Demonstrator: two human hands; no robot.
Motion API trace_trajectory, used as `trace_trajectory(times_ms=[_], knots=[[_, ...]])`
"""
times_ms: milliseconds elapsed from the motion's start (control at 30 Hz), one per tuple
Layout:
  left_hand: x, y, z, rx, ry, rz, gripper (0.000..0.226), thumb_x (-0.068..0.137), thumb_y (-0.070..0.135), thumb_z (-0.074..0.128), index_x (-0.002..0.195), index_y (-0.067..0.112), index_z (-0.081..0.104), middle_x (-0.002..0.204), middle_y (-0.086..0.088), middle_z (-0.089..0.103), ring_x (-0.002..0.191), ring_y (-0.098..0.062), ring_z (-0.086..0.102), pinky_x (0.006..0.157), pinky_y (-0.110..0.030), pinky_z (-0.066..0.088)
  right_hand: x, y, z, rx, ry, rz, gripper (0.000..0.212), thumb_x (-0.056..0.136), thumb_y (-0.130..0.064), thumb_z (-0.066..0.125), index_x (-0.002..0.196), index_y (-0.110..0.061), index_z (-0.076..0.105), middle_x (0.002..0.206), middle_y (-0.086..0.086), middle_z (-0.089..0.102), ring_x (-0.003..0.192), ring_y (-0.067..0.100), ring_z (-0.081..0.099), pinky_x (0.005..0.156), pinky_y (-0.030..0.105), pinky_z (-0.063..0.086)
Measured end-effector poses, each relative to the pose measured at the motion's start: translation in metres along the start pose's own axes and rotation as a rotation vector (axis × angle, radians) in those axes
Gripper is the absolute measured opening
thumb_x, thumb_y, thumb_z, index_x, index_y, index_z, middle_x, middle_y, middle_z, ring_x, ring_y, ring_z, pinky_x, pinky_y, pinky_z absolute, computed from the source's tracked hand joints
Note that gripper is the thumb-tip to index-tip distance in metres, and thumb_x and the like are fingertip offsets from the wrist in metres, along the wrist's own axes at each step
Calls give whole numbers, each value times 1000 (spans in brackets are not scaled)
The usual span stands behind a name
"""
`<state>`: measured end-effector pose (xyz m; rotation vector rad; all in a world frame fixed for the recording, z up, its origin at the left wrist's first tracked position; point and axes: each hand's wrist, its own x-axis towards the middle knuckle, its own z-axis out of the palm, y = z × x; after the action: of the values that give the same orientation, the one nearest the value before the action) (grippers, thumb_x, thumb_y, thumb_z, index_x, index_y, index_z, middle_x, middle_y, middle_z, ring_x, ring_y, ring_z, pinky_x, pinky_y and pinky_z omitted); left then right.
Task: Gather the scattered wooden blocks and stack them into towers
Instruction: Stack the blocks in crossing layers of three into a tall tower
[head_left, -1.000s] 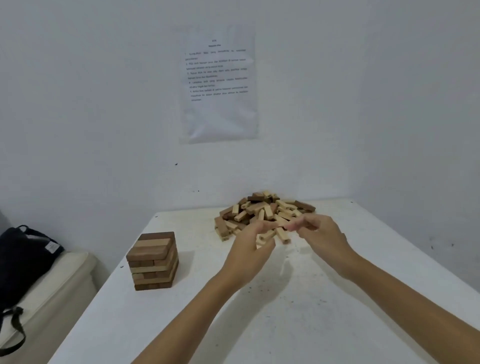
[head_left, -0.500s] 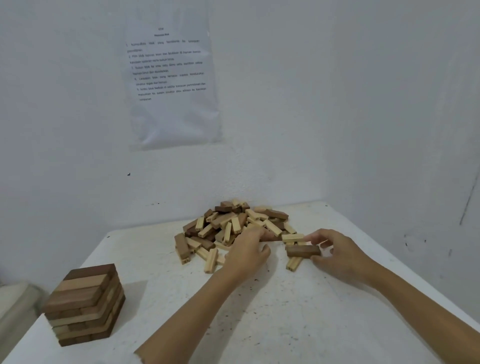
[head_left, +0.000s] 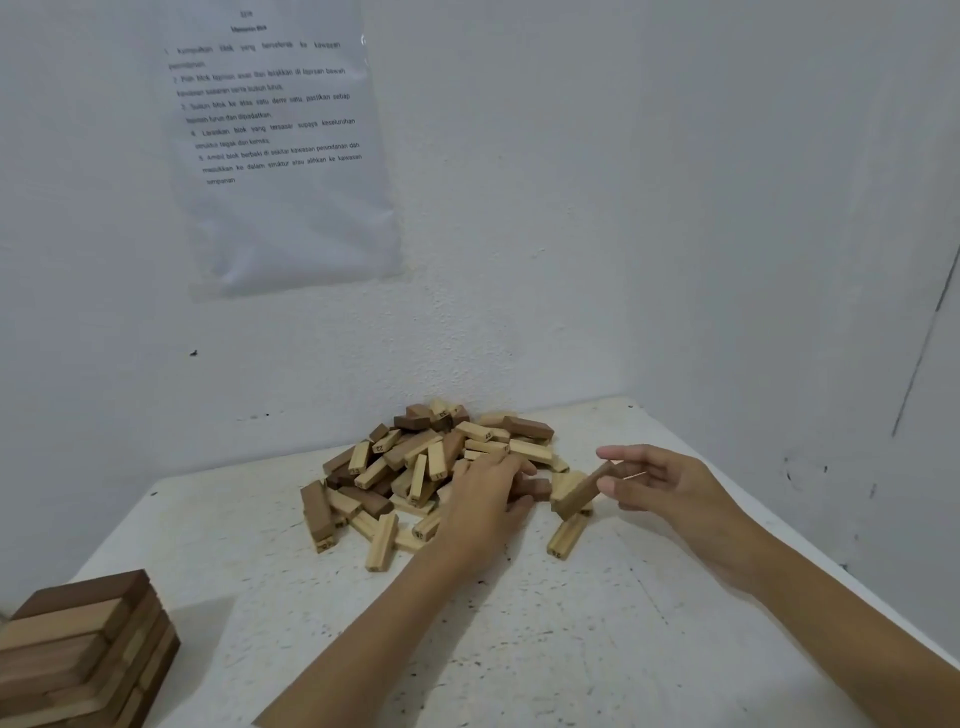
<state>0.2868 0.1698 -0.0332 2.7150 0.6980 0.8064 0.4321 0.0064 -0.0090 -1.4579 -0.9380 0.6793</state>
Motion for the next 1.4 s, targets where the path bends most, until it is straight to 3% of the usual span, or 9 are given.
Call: trace_trajectory(times_ms=[167, 333, 533, 600, 700, 800, 967, 1067, 1400], knots=[[-5, 0, -10, -153, -116, 0, 42, 86, 26, 68, 126, 20, 56, 101, 4, 54, 91, -12, 53, 86, -28, 45, -2, 1, 9, 289, -79, 85, 30, 84, -13, 65, 114, -9, 69, 102, 14, 73, 99, 25, 68, 93, 37, 51], [-14, 1, -24, -545, -20, -94, 38, 85, 12, 70, 121, 14, 59, 88, 0, 55, 72, -6, 53, 64, -16, 47, 6, -1, 20, 373, -91, 135, 29, 89, -11, 62, 117, -6, 66, 103, 17, 72, 94, 29, 67, 89, 42, 54], [-14, -2, -58, -844, 144, -246, 15, 97, 17, 52, 109, 21, 59, 78, 6, 59, 73, -13, 58, 63, -18, 51, 39, -27, 43, 317, -120, 149, 26, 101, -10, 42, 118, -7, 62, 96, 15, 66, 82, 29, 67, 78, 40, 56], [-12, -10, -70, -921, 216, -311, 17, 101, 12, 39, 102, 15, 56, 70, 11, 58, 69, -11, 54, 61, -16, 49, 52, -35, 55, 282, -144, 137, 27, 100, -8, 39, 117, -7, 60, 94, 12, 62, 72, 22, 62, 70, 33, 54], [-9, -33, -82, -980, 319, -437, 25, 102, 12, 33, 109, 0, 54, 70, 5, 54, 72, -10, 57, 80, -26, 51, 74, -45, 71, 88, -186, 90, 27, 97, -7, 39, 112, -9, 61, 89, 9, 60, 63, 14, 55, 61, 27, 46], [-2, -56, -87, -986, 408, -486, 33, 100, 8, 33, 109, -22, 42, 66, 3, 39, 53, 0, 51, 77, -24, 50, 95, -47, 86, -111, -210, -5, 16, 96, -5, 52, 105, -11, 64, 69, 6, 48, 53, 11, 48, 47, 19, 38], [5, -66, -96, -1086, 556, -565, 27, 101, 16, 41, 126, 8, 47, 98, -16, 56, 73, -11, 64, 62, -14, 54, 127, -40, 115, -295, -223, -249, 20, 86, 0, 66, 94, -18, 70, 85, 2, 67, 72, 3, 58, 61, 14, 44], [6, -68, -93, -1064, 571, -604, 26, 100, 20, 45, 124, 14, 51, 95, -13, 59, 83, -19, 64, 64, -19, 53, 142, -39, 129, -404, -277, -346, 29, 81, 0, 71, 89, -27, 69, 93, -9, 70, 81, -8, 61, 73, 8, 45], [2, -81, -92, -1038, 557, -679, 24, 100, 16, 44, 120, 24, 53, 108, -13, 66, 95, -19, 67, 58, -11, 48, 178, -27, 145, -697, -282, -386, 35, 76, -24, 81, 107, -26, 65, 105, -6, 63, 103, 11, 56, 82, 19, 42]])
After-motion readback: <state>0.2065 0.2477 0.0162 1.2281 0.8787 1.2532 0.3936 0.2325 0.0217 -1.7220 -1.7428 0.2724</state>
